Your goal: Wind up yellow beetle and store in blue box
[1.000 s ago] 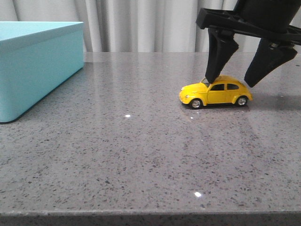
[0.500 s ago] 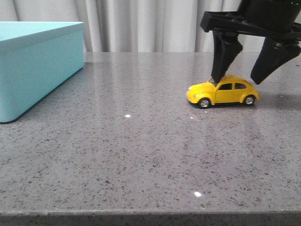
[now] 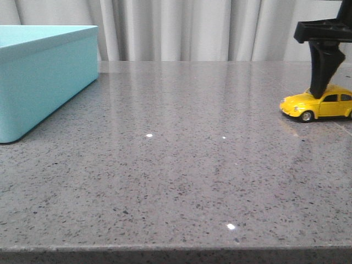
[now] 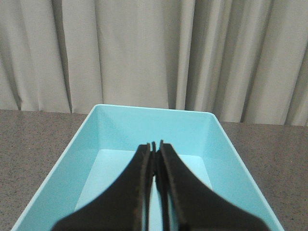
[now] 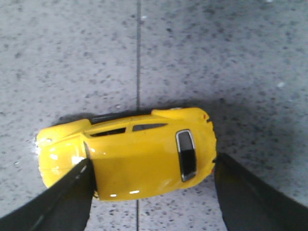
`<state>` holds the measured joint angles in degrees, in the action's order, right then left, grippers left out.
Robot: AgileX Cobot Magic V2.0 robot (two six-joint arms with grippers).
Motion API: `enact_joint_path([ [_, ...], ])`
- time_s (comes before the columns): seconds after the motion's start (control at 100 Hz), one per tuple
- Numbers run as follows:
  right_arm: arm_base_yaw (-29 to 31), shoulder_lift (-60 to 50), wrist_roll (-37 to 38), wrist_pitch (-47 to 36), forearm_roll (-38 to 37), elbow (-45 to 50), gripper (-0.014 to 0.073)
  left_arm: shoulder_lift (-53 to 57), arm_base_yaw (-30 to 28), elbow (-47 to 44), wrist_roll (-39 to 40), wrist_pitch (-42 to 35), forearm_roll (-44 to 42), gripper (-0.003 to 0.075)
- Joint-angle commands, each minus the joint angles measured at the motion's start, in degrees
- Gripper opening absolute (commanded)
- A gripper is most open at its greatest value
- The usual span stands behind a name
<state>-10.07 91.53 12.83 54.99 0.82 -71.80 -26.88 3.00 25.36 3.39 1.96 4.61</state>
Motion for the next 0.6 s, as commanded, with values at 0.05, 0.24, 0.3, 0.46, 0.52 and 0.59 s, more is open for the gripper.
enact_joint_path([
  [0.05, 0.9, -2.9, -0.1, 0.6, -2.5, -1.9, 0.0527, -0.5, -0.3, 2.0, 0.4, -4.6, 0.4, -0.0019],
  [0.24, 0.7, -9.3, -0.1, 1.0, -0.5, -4.8, 0.0527, -0.5, -0.3, 2.0, 0.4, -4.1, 0.4, -0.0019],
  [0.3, 0.7, -12.4, -0.3, 1.0, 0.6, -5.8, 0.0527, -0.5, -0.3, 2.0, 0.4, -4.1, 0.5, -0.0019],
  [0.46, 0.0, -19.6, -1.1, 2.5, 0.8, -6.1, 0.0527, -0.5, -0.3, 2.0, 0.4, -4.4, 0.5, -0.0019],
  [0.52, -0.4, -21.6, -1.5, 3.2, 0.8, -6.1, 0.0527, -0.5, -0.3, 2.0, 0.4, -4.6, 0.5, -0.0019],
  [0.59, -0.8, -24.1, -1.8, 3.2, 0.8, -6.1, 0.0527, -0.5, -0.3, 2.0, 0.4, -4.6, 0.5, -0.0019],
])
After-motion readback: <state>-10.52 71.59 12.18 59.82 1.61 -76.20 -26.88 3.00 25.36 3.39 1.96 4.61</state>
